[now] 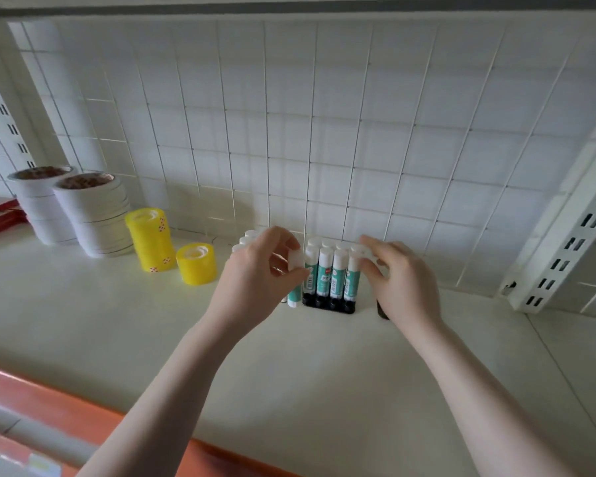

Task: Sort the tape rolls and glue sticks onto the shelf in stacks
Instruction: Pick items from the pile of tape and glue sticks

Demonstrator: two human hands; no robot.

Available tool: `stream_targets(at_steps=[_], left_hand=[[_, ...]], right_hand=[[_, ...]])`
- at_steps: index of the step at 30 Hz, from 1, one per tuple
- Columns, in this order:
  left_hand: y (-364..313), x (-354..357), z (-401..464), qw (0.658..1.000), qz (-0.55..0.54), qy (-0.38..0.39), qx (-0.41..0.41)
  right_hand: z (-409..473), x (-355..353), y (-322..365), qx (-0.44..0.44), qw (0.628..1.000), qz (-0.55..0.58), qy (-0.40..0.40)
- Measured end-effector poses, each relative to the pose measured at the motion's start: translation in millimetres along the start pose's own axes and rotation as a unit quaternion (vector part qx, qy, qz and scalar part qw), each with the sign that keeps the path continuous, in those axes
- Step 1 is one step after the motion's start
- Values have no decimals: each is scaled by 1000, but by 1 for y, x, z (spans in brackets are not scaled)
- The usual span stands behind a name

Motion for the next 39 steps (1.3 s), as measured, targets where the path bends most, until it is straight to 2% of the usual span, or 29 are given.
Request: stream_targets(at_steps=[3,12,23,31,39], left_hand=[[-6,0,9,1000,11,-1,26],[3,26,22,996,72,-13,55],[21,44,17,985,105,-63,124],[28,51,17,985,116,-57,113],[38,51,18,978,123,-76,152]], right_hand=[[9,-13,-2,25,999,-24,9],[-11,-30,-14,87,975,-145,146],[-22,-29,-25,98,975,-134,146],[-20,-29,-24,99,975,-134,145],[-20,-29,-27,102,975,-133,144]])
Point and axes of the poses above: each hand's wrist, its own z-axis towards the middle knuckle, its own x-axis out of the palm, y = z × x, the point moved 1 cm from there along z, towards the middle knuckle, and after that the axes turned 5 degrees about -y, right-handed, at the moved point
